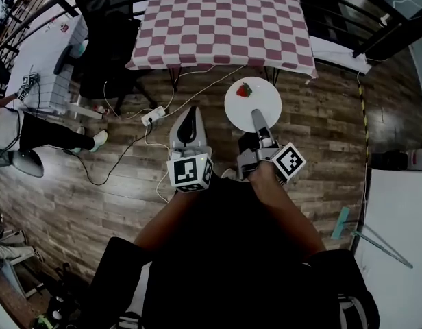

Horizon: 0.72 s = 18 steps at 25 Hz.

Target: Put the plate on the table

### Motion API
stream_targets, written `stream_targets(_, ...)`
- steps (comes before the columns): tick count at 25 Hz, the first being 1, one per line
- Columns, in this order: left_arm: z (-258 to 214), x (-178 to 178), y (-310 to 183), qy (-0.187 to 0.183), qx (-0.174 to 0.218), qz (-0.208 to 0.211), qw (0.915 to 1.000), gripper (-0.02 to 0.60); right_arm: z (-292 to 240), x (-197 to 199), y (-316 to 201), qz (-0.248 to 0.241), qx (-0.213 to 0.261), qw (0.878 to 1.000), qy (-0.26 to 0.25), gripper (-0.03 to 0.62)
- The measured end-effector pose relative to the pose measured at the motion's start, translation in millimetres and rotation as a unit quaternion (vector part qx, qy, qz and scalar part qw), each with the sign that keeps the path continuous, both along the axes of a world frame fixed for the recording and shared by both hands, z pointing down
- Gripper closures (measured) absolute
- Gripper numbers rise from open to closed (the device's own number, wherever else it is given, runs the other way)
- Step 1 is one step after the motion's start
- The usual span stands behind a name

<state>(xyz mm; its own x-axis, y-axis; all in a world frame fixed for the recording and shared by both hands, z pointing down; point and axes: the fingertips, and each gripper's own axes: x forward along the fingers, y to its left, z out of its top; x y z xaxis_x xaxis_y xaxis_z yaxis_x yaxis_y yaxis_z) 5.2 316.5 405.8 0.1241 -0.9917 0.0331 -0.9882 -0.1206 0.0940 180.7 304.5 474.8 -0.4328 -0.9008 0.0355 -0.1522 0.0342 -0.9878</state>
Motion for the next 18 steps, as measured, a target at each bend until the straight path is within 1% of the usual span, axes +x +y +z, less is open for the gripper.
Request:
stream_targets(4, 1, -2, 0, 0.003, -0.003, -0.002, 1.0, 0.572, -5, 4, -4, 0.004, 0.015, 1.0, 0.01, 0.588)
stream_targets(7, 8, -2, -3, 0.033, -0.022, 0.009, 0.9992, 0.572, -5, 1, -1, 0.007, 0.02, 1.0, 0.011, 0.588)
stream_targets(8, 9, 1, -5, 0.037, -0.024, 0.012, 0.9989, 0.572, -3, 3, -1, 0.01, 0.019, 1.0, 0.007, 0.588)
stream_targets(13, -2, 37, -32, 0.013, -0.015, 0.03, 0.9993, 0.572, -2, 35, -26, 0.027, 0.0, 1.0, -0.003, 0.588)
stream_targets(16, 5, 25, -33, 0.008, -0.01, 0.045, 0.9989, 0.572, -1, 22, -25, 0.041, 0.009, 0.999, -0.008, 0.588)
stream_targets(18, 11, 17, -35, 0.006, -0.012, 0.05, 0.9987, 0.572, 1, 11, -25, 0.04, 0.012, 0.999, -0.009, 0.588)
